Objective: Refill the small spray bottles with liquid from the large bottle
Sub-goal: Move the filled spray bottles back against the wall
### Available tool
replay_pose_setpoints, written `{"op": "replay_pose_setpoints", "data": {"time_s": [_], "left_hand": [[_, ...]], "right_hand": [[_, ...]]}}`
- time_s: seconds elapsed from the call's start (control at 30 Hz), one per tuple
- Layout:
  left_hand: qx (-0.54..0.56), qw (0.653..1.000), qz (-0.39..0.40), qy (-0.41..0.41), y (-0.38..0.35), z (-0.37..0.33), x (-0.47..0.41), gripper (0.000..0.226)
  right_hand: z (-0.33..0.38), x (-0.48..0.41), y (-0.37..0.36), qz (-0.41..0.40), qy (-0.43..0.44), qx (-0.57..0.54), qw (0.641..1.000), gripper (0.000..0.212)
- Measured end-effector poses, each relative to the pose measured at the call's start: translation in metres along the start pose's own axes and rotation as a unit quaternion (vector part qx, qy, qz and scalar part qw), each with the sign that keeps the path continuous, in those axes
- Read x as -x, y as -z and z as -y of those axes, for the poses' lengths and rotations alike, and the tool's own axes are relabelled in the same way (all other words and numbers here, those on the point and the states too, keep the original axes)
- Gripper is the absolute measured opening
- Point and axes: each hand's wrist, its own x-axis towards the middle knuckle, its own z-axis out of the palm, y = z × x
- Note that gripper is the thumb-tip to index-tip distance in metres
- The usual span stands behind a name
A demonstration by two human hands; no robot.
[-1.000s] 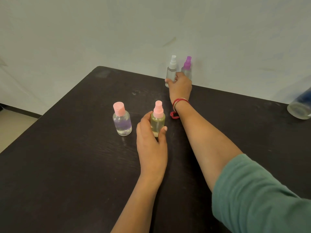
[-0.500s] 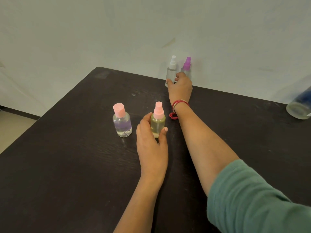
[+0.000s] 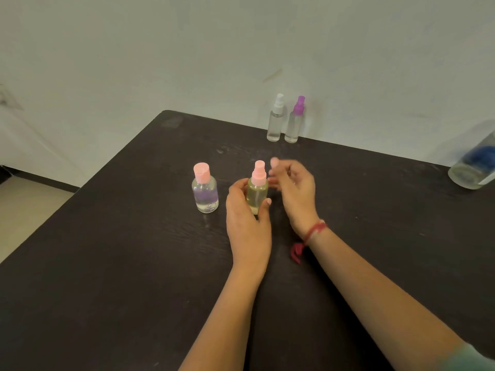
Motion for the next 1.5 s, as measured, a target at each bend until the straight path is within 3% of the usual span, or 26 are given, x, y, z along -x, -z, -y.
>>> {"op": "replay_pose_setpoints", "data": {"time_s": [0.07, 0.13, 0.5, 0.67, 0.77, 0.87, 0.97, 1.07, 1.2, 1.33, 1.5], "left_hand": [[0.004, 1.000, -0.002, 0.003, 0.001, -0.002, 0.000, 0.038], [0.004, 1.000, -0.002, 0.000, 0.002, -0.005, 0.002, 0.034], [-0.009, 1.000, 0.013, -0.005, 0.002, 0.000, 0.002, 0.034], [-0.051, 0.998, 0.025, -0.015, 0.006, -0.002, 0.010, 0.054], [-0.117, 0.987, -0.003, -0.107, 0.016, -0.012, 0.026, 0.054], [-0.206, 0.937, -0.098, -0.265, 0.029, -0.025, 0.029, 0.049], [-0.207, 0.897, -0.213, -0.327, 0.050, -0.033, 0.013, 0.048], [-0.181, 0.906, -0.295, -0.245, 0.072, -0.018, -0.006, 0.053], [-0.095, 0.972, -0.211, -0.036, 0.086, 0.002, -0.018, 0.087], [-0.036, 0.991, -0.128, 0.023, 0.083, 0.014, -0.023, 0.101], [-0.011, 0.993, -0.098, 0.058, 0.079, 0.016, -0.030, 0.084]], "right_hand": [[0.006, 0.032, 0.010, 0.098, 0.010, -0.022, 0.995, 0.035], [0.009, 0.048, 0.015, 0.143, 0.006, -0.024, 0.989, 0.041], [0.001, 0.051, -0.007, 0.015, -0.028, 0.082, 0.996, 0.033], [0.000, 0.051, -0.004, 0.014, -0.018, 0.064, 0.998, 0.033], [0.001, 0.052, -0.003, 0.013, -0.021, 0.060, 0.998, 0.033], [0.002, 0.053, -0.004, 0.026, -0.025, 0.075, 0.997, 0.031], [0.001, 0.053, -0.005, 0.021, -0.009, 0.091, 0.996, 0.033], [0.002, 0.055, -0.004, 0.027, 0.004, 0.117, 0.993, 0.036], [0.003, 0.054, -0.004, 0.038, 0.008, 0.128, 0.991, 0.041], [0.003, 0.055, -0.005, 0.051, 0.017, 0.151, 0.987, 0.041], [-0.002, 0.048, -0.011, 0.006, 0.019, 0.164, 0.986, 0.037]]}}
